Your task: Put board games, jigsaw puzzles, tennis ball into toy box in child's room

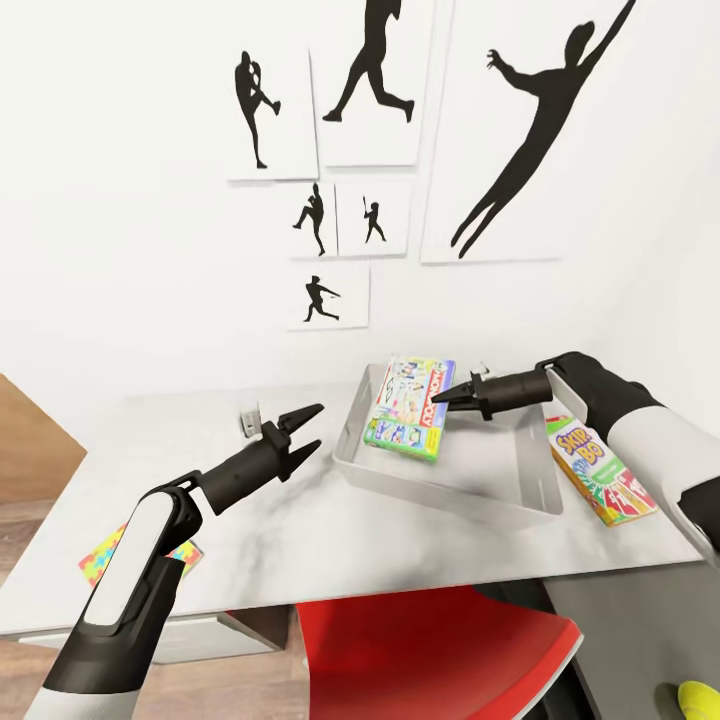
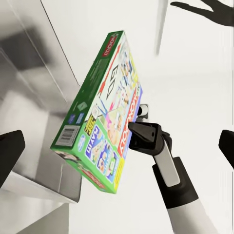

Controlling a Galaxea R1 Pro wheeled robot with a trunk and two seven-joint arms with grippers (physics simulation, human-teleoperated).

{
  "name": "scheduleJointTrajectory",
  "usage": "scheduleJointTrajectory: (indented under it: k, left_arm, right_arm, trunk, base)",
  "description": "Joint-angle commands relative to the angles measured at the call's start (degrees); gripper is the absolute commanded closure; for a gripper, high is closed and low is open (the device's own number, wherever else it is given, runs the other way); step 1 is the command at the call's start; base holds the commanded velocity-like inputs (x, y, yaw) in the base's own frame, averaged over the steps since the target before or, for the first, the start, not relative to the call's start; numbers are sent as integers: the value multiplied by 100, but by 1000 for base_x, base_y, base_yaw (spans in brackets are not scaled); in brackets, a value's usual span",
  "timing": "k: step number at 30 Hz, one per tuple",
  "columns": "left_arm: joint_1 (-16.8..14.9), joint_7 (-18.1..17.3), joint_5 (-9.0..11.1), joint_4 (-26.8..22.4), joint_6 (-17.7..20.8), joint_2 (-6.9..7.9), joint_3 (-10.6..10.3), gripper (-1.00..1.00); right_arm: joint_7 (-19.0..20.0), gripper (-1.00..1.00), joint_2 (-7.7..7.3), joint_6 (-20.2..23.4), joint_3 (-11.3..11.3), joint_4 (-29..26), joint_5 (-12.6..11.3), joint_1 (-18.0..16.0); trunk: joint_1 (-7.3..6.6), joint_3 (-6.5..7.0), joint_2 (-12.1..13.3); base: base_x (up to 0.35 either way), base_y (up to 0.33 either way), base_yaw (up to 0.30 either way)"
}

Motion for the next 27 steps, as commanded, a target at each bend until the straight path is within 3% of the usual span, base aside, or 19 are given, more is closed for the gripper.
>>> scheduleJointTrajectory:
  k: [1, 4, 17, 27]
  left_arm:
    - [-3, 38, 63, -15, 9, 5, -3, -100]
    - [3, -38, 110, -34, 23, 4, 4, -100]
    - [57, -1317, 281, -46, 234, 75, 48, -100]
    - [72, -1598, 341, -47, 269, 127, 43, -100]
  right_arm:
    - [22, 100, -4, 29, 30, -1, -10, -12]
    - [20, 100, -3, 29, 30, 5, -10, -19]
    - [19, 100, 8, 29, 30, 16, -10, -18]
    - [13, 100, 16, 29, 30, 17, -10, -18]
  trunk:
    - [3, -16, -11]
    - [3, -39, -11]
    - [3, -154, -11]
    - [3, -246, -11]
  base:
    - [0, 0, 0]
    - [0, 0, 0]
    - [0, 0, 0]
    - [0, 0, 0]
